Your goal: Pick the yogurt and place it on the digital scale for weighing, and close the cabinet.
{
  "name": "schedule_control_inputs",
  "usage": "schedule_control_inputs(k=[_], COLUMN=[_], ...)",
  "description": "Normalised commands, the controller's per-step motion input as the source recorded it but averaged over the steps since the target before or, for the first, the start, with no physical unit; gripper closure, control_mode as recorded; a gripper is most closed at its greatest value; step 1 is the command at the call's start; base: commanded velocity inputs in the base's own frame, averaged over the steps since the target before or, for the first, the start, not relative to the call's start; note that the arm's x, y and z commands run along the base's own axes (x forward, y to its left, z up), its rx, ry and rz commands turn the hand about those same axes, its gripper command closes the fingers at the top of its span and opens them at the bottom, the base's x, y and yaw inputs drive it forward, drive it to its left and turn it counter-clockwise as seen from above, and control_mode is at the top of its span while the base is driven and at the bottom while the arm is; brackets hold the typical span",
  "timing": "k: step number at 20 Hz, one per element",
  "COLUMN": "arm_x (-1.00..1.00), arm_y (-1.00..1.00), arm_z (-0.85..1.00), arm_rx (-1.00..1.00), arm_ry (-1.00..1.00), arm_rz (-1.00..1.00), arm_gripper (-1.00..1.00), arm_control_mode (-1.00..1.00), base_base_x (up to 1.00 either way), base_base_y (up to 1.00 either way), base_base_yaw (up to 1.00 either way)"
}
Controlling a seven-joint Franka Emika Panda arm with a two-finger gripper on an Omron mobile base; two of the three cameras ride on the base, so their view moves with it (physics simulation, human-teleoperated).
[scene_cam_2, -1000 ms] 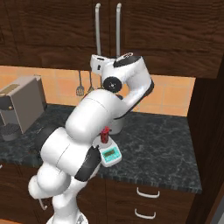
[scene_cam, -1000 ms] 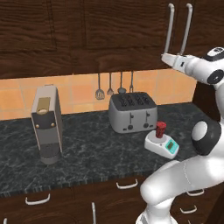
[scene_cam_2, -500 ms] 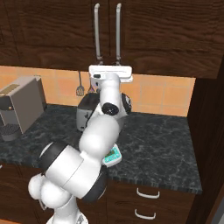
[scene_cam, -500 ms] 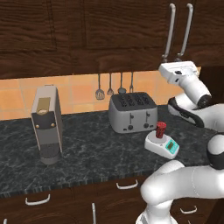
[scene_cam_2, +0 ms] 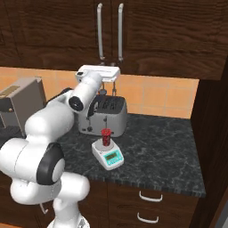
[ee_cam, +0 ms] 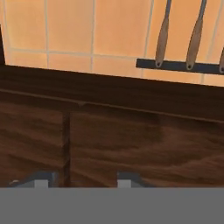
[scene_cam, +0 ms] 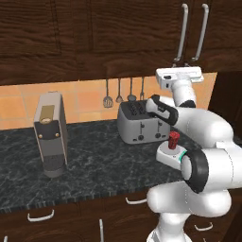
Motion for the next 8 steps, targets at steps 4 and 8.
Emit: schedule_control_inputs(k=[4,8], arm_x=[1.00,1.00], arm_y=[-0.48,-1.00], arm_z=[-0.27,-0.21], arm_rx=[0.08,0.27], arm_ry=[0.00,-0.02], arm_rz=[0.08,0.29], arm_gripper=[-1.00,-1.00], arm_control_mode=[-1.00,-1.00], base_base_x=[0.00,0.00], base_base_y=[0.00,0.00], base_base_yaw=[0.00,0.00])
